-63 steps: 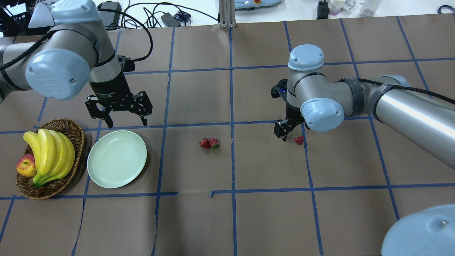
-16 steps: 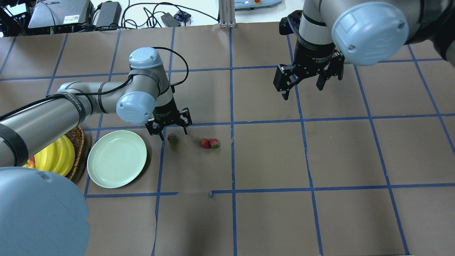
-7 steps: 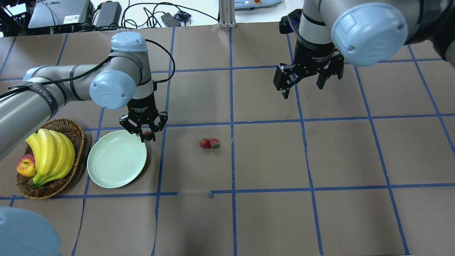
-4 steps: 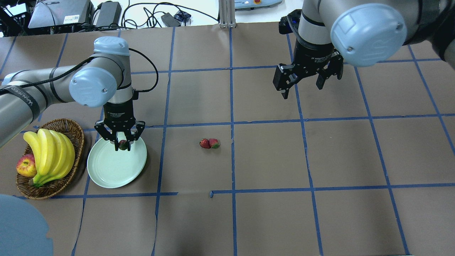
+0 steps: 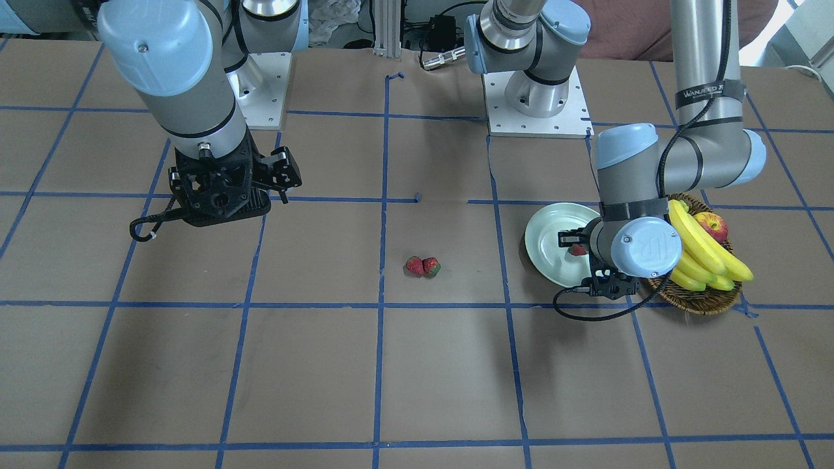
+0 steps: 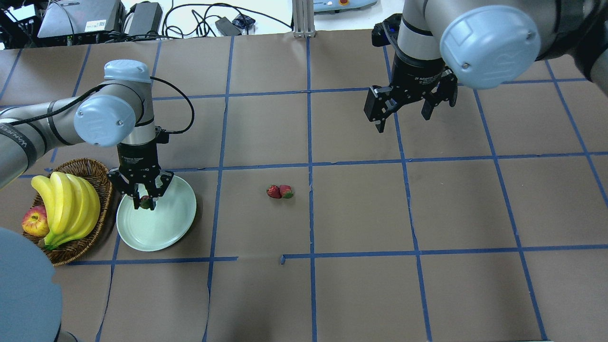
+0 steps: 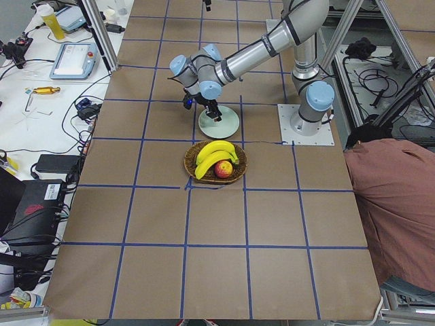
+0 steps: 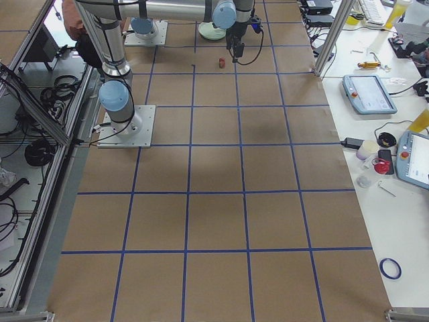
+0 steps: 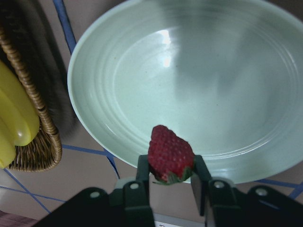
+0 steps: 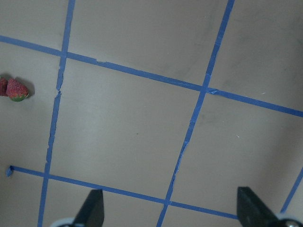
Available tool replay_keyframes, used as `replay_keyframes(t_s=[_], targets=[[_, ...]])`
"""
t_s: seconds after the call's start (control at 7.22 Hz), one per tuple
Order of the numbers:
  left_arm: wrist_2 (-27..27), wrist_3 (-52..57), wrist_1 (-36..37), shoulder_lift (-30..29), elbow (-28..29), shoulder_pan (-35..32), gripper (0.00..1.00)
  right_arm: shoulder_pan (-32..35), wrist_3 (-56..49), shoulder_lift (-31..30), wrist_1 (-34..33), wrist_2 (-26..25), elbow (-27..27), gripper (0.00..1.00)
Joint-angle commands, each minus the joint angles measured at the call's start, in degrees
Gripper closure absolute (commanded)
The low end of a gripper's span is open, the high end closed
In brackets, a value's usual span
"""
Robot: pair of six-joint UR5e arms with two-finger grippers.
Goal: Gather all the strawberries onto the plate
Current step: 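Lower the strawberry onto the plate and open the left gripper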
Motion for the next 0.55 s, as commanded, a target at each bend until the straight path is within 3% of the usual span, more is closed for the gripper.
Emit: replay_keyframes(t_s=[0.0, 0.14, 0.28, 0.42], targets=[[-0.9, 0.8, 1.2, 1.4, 1.7, -0.9, 0.0, 0.0, 0.1, 0.2, 0.0, 0.1, 0.1, 0.0], [-10.0, -0.7, 3.4, 1.2, 5.1, -2.1, 0.0, -0.1, 0.1, 0.2, 0.0, 0.6, 0.1, 0.0], [-14.3, -5.8, 3.6, 1.3, 6.6, -3.8, 0.0, 0.0, 0.1, 0.2, 0.0, 0.7, 0.2, 0.0], [-14.8, -10.1, 4.6, 0.7, 6.6, -6.2, 0.0, 0.0, 0.1, 0.2, 0.1, 0.7, 0.2, 0.0]])
